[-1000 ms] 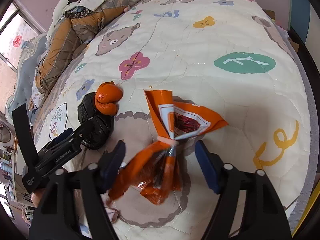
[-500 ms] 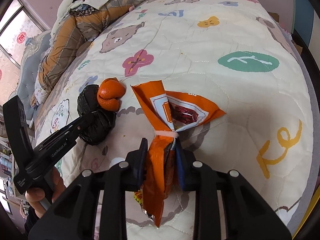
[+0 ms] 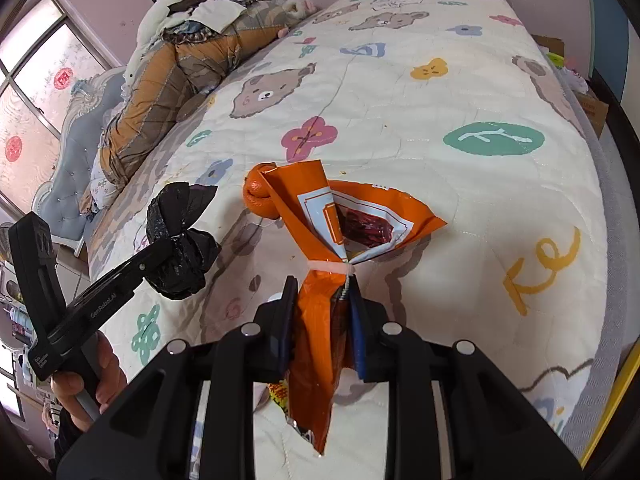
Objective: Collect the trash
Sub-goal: 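Grasp the black plastic bag with the left tool while the right tool grasps the orange snack wrapper, then carry the black bag and orange wrapper over the bin with both tools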
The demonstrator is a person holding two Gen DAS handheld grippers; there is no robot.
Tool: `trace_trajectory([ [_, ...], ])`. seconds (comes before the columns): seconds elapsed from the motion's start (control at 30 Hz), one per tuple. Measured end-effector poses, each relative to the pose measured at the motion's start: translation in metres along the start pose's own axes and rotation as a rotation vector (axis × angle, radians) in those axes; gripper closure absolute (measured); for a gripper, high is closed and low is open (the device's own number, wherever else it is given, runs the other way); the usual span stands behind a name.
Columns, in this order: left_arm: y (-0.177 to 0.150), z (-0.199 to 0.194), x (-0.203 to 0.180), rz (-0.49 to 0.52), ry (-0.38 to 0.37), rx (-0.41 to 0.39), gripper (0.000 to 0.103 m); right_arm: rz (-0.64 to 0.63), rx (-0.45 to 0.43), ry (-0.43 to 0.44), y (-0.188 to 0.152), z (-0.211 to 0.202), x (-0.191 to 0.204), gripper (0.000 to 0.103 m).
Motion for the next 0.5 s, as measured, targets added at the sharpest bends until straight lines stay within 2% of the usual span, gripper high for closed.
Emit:
trace_trajectory([
  [0.5,-0.029,-0.063,0.0,-0.014,-0.024,-0.025,0.08,0.027,-0.031,0.031,-0.038,-0.059,-0.006,0.08],
])
Point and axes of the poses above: each gripper's, at about its wrist camera, not at the fingertips, and z roughly the way its jaws point, x to its left, y to its top, the point moved 6 cm from there along z, roughly the way its jaws point, and after that the axes turned 6 degrees about z, right-handed, at the moved point
